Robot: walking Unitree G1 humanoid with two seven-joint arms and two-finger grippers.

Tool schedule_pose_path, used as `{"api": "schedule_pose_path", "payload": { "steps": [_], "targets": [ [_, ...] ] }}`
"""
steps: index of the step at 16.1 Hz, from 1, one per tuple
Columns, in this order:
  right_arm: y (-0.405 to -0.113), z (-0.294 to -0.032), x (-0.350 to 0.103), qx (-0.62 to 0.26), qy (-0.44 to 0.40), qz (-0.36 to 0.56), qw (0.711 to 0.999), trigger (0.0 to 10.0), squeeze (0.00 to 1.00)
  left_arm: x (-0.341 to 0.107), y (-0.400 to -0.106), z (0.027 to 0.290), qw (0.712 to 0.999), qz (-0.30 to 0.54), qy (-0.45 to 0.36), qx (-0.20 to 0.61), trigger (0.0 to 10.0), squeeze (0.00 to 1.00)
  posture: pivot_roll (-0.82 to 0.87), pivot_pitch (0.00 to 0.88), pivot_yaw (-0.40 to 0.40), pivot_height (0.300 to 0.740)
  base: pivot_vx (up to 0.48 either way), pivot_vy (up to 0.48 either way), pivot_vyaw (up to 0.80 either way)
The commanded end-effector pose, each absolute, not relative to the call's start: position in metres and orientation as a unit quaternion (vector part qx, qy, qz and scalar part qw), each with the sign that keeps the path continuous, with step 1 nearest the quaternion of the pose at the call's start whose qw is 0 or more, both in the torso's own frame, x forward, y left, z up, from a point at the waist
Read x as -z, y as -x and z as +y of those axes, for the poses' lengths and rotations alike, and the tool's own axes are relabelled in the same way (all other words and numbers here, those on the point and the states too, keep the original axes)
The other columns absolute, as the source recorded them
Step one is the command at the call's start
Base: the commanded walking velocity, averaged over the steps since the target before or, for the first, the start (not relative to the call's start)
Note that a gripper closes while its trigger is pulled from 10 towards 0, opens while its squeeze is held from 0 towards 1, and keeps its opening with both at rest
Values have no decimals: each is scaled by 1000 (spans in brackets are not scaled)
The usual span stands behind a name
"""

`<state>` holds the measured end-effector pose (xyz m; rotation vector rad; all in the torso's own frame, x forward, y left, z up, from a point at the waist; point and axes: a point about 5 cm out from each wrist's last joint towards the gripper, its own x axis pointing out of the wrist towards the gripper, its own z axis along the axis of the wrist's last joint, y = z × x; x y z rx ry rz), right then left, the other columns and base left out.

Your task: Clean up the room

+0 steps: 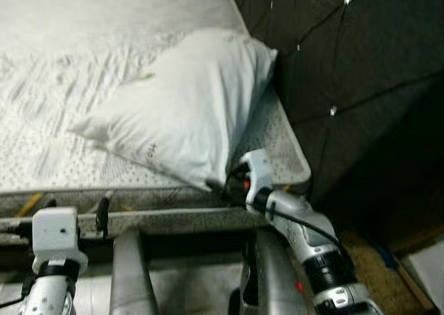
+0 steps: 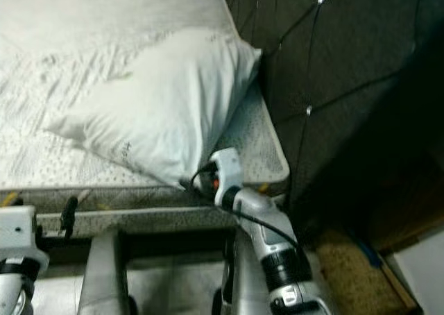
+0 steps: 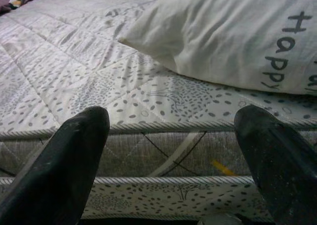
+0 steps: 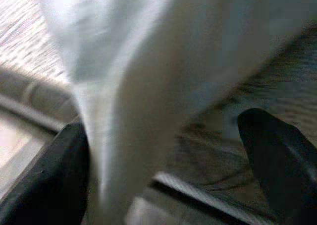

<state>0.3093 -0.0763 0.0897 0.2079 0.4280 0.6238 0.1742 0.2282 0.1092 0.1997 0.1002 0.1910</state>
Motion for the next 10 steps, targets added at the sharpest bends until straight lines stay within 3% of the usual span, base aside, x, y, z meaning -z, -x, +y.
{"api": "schedule_pose_path", "payload": {
  "steps": [1, 6, 7, 8, 9, 10],
  "targets": [
    [-316, -86, -93, -260, -110, 201, 938, 10000, 0, -106, -173, 227, 989, 60, -98, -91, 10000, 0, 110, 84, -88, 492, 0, 0, 0],
    [-325, -89, -96, -195, -153, 193, 949, 10000, 0, -106, -175, 228, 989, 59, -99, -88, 10000, 0, 111, 70, -85, 492, 0, 0, 0],
    [-326, -86, -100, -199, -171, 186, 947, 9294, 0, -105, -175, 227, 989, 59, -99, -87, 10000, 0, 111, 67, -85, 492, 0, 0, 0],
    [-327, -82, -103, -206, -185, 181, 944, 4627, 0, -105, -176, 227, 989, 59, -99, -87, 10000, 0, 111, 67, -85, 492, 0, 0, 0],
    [-326, -75, -107, -227, -220, 188, 930, 4157, 0, -105, -177, 227, 990, 58, -100, -87, 10000, 0, 114, 62, -86, 492, 0, 0, 0],
    [-322, -69, -111, -271, -226, 190, 916, 10000, 0, -105, -178, 227, 990, 58, -100, -87, 10000, 0, 112, 66, -83, 492, 0, 0, 0]
  ]
}}
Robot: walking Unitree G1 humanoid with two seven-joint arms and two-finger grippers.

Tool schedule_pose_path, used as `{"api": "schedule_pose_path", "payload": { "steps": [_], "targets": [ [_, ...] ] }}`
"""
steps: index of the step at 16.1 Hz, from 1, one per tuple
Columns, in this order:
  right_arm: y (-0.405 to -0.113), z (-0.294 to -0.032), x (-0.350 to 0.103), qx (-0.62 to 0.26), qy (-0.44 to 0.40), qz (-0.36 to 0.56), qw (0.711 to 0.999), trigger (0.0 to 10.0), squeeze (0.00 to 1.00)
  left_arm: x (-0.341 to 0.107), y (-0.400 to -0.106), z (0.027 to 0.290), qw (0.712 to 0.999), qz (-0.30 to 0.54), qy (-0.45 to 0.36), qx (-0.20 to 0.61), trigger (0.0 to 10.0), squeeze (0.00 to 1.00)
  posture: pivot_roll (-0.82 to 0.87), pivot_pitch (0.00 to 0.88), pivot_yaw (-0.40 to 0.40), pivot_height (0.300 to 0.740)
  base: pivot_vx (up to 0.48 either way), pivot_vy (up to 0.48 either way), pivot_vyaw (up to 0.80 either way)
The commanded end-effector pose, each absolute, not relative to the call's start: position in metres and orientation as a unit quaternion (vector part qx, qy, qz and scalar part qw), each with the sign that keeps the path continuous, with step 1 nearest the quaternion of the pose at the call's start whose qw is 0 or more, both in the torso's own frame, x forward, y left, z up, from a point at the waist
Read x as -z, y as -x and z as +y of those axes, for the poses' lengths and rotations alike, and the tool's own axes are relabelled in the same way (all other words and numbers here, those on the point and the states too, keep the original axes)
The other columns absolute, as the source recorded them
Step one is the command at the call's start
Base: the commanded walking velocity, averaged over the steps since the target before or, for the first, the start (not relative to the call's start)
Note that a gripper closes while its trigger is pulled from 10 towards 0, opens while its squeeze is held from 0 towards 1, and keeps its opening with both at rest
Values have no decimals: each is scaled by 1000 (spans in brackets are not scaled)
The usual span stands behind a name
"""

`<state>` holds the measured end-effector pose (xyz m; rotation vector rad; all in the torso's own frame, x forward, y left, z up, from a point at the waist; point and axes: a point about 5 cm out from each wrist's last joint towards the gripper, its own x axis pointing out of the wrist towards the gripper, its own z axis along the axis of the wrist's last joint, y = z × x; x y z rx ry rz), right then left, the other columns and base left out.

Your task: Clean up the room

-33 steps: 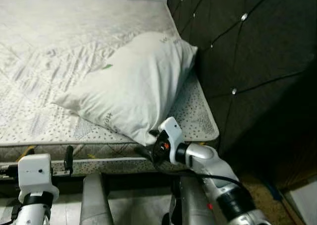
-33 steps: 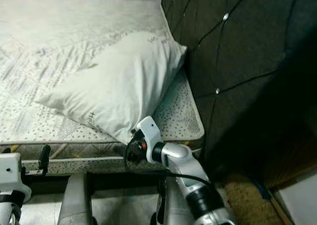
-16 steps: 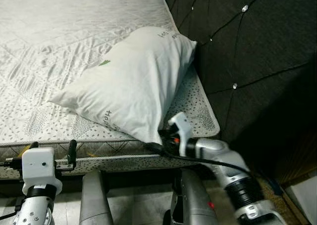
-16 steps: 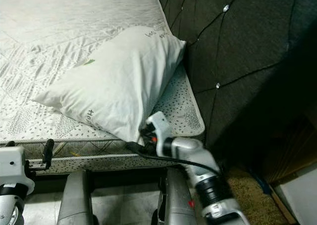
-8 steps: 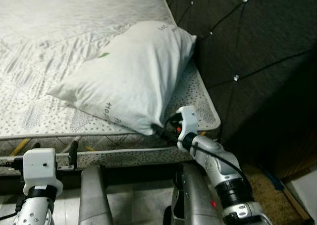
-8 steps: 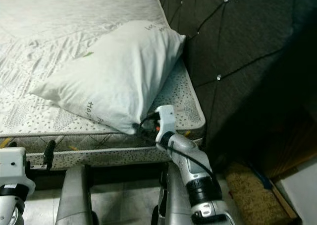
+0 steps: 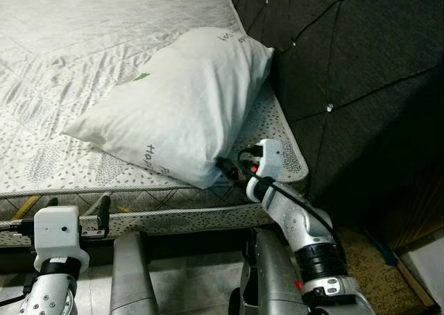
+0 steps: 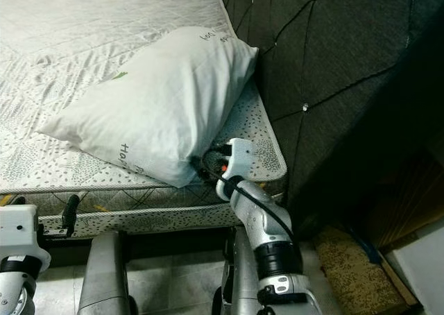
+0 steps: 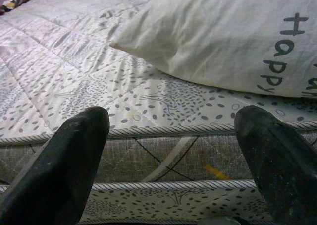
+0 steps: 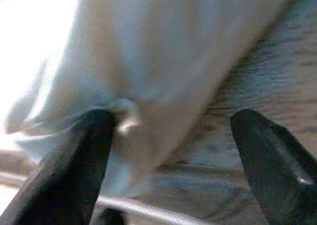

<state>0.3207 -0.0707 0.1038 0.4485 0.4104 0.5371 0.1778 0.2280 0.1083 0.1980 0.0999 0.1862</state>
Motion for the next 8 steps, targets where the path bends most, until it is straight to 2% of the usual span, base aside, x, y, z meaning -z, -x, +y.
{"api": "schedule_pose_path", "payload": {
  "steps": [1, 4, 8],
  "targets": [
    [-318, -67, -113, -306, -226, 194, 904, 10000, 0, -105, -178, 228, 989, 58, -99, -88, 10000, 0, 112, 66, -83, 492, 0, 0, 0],
    [-316, -75, -116, -334, -244, 202, 888, 10000, 0, -105, -179, 228, 990, 58, -100, -86, 10000, 0, 103, 61, -80, 492, 0, 0, 0],
    [-319, -63, -117, -310, -238, 194, 900, 10000, 0, -105, -182, 228, 990, 58, -102, -82, 10000, 0, 107, 61, -71, 492, 0, 0, 0]
  ]
}}
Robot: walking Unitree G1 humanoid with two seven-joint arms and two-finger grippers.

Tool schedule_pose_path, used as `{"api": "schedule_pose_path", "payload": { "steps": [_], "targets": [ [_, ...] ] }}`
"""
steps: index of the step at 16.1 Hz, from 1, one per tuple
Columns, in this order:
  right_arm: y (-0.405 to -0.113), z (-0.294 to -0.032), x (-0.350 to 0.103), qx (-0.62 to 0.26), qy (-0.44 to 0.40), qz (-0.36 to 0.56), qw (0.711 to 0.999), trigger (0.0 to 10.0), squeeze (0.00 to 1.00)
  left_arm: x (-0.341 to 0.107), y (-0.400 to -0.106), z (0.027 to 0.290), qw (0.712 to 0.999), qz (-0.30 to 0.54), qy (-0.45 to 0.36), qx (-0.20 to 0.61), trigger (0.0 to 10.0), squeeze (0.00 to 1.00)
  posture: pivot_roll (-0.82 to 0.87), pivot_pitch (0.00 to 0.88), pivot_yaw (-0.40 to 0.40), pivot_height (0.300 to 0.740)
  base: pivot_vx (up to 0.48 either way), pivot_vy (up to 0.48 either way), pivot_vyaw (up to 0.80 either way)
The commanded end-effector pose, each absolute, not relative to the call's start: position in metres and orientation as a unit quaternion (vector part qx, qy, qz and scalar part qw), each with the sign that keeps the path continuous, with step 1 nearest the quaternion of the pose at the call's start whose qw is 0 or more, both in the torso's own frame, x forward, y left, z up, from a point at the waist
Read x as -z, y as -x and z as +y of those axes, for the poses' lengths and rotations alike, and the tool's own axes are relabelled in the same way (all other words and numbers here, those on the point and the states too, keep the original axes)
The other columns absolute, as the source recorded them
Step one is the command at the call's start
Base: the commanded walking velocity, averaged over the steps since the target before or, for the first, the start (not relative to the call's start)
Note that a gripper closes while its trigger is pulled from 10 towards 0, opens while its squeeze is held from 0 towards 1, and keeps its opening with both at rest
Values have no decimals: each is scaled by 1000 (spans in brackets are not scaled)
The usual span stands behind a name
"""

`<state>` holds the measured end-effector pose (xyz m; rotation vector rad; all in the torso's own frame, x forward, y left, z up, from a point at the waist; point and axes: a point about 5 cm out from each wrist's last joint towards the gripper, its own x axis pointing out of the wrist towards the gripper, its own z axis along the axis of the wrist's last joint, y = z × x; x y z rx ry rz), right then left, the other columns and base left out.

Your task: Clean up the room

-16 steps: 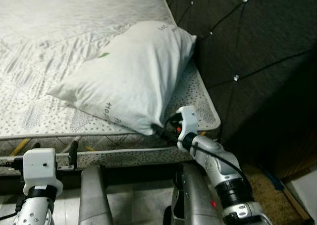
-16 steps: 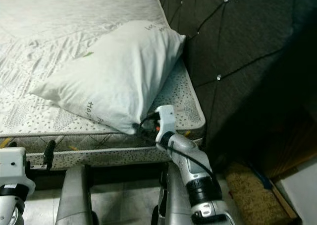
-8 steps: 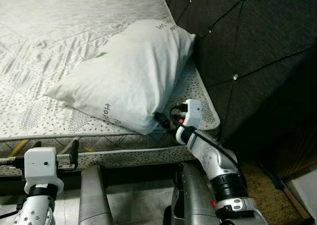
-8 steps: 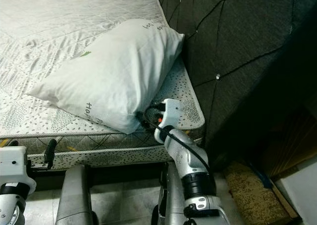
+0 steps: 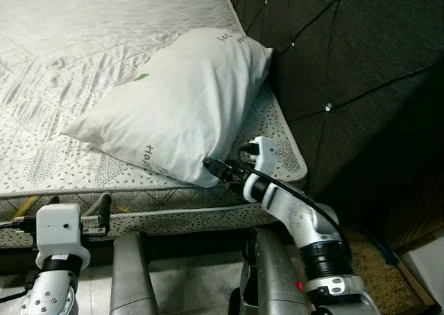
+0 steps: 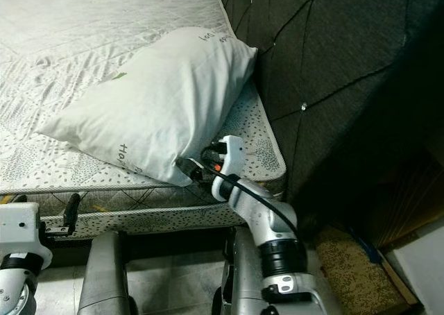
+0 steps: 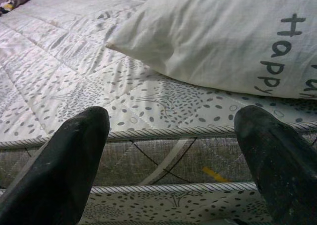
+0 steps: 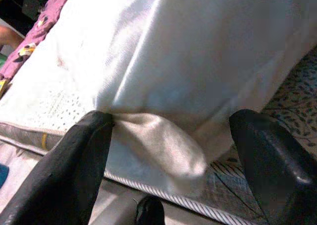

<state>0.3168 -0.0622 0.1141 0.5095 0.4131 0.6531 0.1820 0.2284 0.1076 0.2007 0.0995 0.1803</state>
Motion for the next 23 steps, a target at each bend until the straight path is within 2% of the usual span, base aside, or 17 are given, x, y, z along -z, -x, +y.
{"api": "schedule_pose_path", "payload": {
  "steps": [1, 2, 3, 4, 5, 6, 7, 8, 14, 15, 16, 20, 23],
  "targets": [
    [-319, -61, -116, -307, -235, 195, 901, 10000, 0, -105, -182, 228, 990, 58, -103, -82, 10000, 0, 109, 61, -70, 492, 0, 0, 0],
    [-318, -56, -114, -298, -236, 199, 903, 10000, 0, -105, -182, 228, 990, 58, -104, -81, 10000, 0, 110, 60, -68, 492, 0, 0, 0],
    [-316, -51, -114, -304, -237, 203, 900, 10000, 851, -105, -183, 228, 990, 57, -104, -81, 10000, 0, 110, 60, -69, 492, 0, 0, 0],
    [-313, -45, -115, -314, -240, 204, 896, 10000, 1000, -105, -183, 228, 990, 57, -105, -81, 10000, 0, 110, 58, -70, 492, 0, 0, 0],
    [-311, -38, -116, -321, -237, 204, 894, 10000, 1000, -105, -184, 228, 990, 57, -105, -80, 10000, 0, 110, 57, -71, 492, 0, 0, 0],
    [-312, -33, -117, -321, -230, 198, 897, 10000, 780, -105, -184, 228, 990, 57, -105, -80, 10000, 0, 109, 55, -72, 492, 0, 0, 0],
    [-314, -30, -119, -313, -233, 193, 901, 10000, 47, -104, -185, 228, 990, 57, -105, -80, 10000, 0, 108, 55, -72, 492, 0, 0, 0],
    [-316, -29, -121, -305, -233, 189, 904, 10000, 0, -104, -185, 227, 990, 57, -105, -80, 10000, 0, 108, 55, -71, 492, 0, 0, 0],
    [-331, -8, -133, -250, -245, 170, 921, 10000, 0, -104, -187, 227, 990, 56, -105, -80, 10000, 0, 111, 53, -73, 492, 0, 0, 0],
    [-333, -4, -135, -245, -250, 169, 921, 2745, 0, -104, -188, 226, 990, 55, -104, -80, 10000, 0, 112, 53, -73, 492, 0, 0, 0],
    [-334, -1, -136, -246, -257, 168, 919, 0, 0, -104, -188, 226, 990, 55, -104, -79, 10000, 0, 111, 54, -76, 492, 0, 0, 0],
    [-336, 13, -144, -262, -273, 163, 911, 0, 0, -104, -187, 226, 990, 54, -102, -84, 10000, 0, 115, 51, -84, 492, 0, 0, 0],
    [-337, 15, -146, -265, -274, 159, 911, 0, 0, -103, -187, 226, 990, 54, -102, -84, 10000, 0, 114, 47, -84, 492, 0, 0, 0]
  ]
}}
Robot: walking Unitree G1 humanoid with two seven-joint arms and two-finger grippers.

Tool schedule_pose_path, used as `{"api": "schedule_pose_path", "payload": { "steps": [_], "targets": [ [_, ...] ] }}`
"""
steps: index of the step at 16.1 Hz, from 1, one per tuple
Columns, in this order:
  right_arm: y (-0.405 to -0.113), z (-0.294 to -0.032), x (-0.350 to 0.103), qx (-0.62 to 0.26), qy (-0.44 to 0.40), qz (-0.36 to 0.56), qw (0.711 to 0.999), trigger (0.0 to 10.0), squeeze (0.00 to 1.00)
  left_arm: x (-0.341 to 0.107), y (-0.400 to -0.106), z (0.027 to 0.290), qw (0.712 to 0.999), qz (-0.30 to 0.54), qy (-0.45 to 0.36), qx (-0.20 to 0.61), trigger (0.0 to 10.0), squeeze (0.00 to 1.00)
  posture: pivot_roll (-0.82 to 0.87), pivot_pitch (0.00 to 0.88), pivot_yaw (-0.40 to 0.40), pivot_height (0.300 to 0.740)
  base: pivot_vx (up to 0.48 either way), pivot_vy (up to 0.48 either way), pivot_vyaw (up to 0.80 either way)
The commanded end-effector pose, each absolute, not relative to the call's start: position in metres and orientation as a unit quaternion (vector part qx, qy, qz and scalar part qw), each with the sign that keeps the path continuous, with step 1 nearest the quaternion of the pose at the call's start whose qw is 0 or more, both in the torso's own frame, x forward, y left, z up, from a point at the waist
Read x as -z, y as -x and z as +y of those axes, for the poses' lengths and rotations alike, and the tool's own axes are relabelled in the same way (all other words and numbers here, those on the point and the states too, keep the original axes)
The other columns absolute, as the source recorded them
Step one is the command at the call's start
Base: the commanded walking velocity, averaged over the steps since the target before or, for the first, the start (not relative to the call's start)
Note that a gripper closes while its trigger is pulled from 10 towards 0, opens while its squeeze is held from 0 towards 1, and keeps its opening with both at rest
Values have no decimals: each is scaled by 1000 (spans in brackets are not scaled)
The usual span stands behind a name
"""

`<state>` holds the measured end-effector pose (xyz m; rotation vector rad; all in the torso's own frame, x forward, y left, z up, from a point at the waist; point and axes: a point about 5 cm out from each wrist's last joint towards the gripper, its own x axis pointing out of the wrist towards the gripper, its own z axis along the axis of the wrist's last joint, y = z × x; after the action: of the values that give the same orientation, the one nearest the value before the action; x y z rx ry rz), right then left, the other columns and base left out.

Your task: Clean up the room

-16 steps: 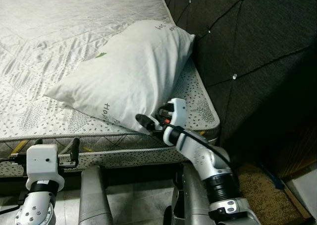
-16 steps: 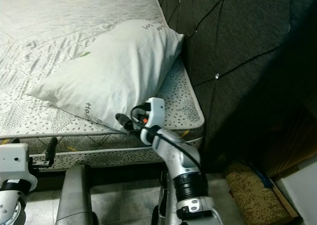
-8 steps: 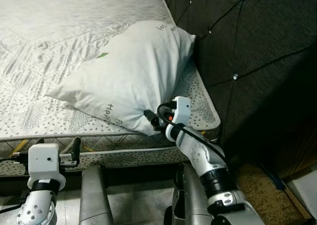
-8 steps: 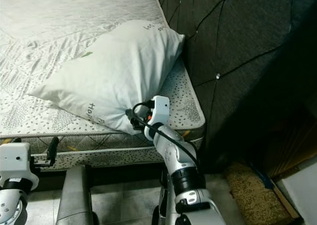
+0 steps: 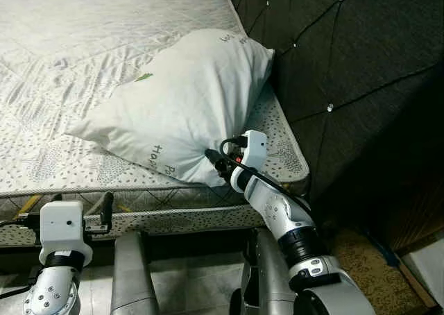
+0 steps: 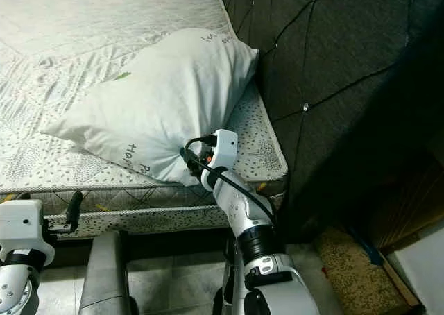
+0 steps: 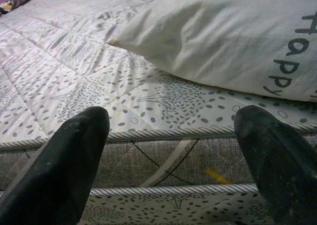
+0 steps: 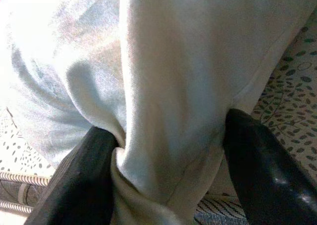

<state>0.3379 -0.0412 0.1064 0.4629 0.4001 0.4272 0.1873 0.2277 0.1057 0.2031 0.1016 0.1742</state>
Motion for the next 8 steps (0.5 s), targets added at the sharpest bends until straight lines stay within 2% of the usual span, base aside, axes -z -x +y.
{"api": "schedule_pose_path", "payload": {
  "steps": [1, 8],
  "targets": [
    [-340, 11, -145, -261, -267, 157, 914, 0, 0, -103, -188, 225, 990, 54, -102, -83, 10000, 0, 115, 42, -84, 492, 0, 0, 0],
    [-360, -15, -148, -223, -243, 135, 934, 0, 0, -99, -196, 222, 990, 50, -99, -83, 10000, 0, 106, 0, -94, 492, 0, 0, 0]
  ]
}}
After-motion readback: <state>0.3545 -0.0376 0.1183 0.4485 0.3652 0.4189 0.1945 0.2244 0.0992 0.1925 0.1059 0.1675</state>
